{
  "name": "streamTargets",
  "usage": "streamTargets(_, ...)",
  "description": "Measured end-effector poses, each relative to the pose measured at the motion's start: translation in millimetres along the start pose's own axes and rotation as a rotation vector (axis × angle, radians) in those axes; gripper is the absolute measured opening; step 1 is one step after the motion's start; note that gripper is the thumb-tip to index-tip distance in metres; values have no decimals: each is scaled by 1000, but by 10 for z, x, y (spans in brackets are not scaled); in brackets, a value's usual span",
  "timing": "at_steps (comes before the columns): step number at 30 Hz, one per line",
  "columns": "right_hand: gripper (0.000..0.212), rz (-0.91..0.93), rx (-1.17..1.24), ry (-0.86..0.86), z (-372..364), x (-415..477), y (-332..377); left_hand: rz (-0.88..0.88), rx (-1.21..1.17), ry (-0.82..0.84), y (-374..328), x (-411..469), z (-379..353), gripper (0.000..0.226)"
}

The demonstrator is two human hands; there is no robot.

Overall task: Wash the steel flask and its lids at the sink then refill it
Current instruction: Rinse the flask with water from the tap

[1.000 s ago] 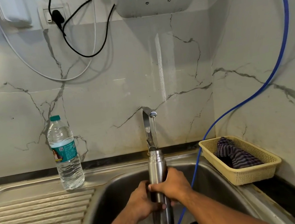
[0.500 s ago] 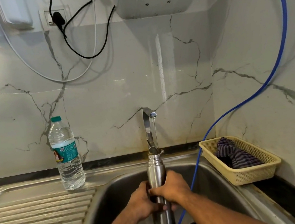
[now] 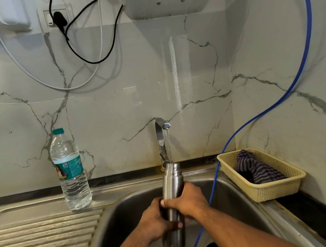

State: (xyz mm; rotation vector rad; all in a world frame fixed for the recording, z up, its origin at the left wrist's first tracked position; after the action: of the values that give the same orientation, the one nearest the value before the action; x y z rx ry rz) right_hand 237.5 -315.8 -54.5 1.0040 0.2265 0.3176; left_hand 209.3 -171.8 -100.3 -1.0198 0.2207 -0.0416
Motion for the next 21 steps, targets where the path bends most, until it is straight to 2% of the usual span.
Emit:
streamTargets(3,73,30,-97,-16,1,-3,12,6,-9,15,18,8,-13,87)
streamTargets(6,74,93,7,-57,53,2,90,-7,12,-29,-14,3,6,86)
streamTargets(9,83,65,-15,-4,2,-5,57,40,60,-50,24,-7,53,79)
streamTargets(13,92,138,46,-120,264,-116,204,137,198,117,50,-30,-1,84)
streamTargets(15,78,188,-15,-147,390,-180,333,170,289,159,24,-58,-28,80)
streamTargets(17,48,143,-154,-60,377,-201,364,171,351,150,-15,-82,1,77)
streamTargets(21,28,24,-203,72,288,-268,311,138,318,122,-74,-213,121,77)
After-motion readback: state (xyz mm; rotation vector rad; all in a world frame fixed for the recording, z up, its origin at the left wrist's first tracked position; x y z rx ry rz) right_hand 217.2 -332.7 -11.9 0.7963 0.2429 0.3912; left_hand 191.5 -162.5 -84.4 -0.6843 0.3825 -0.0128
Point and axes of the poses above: each hand's wrist, its own x-axis towards the middle knuckle, its own z-axis out of the back of the hand, y = z × x, the point moved 7 cm from there along x, towards the middle knuckle, and after that the axes turned 14 degrees about y, right-handed, at the moved point
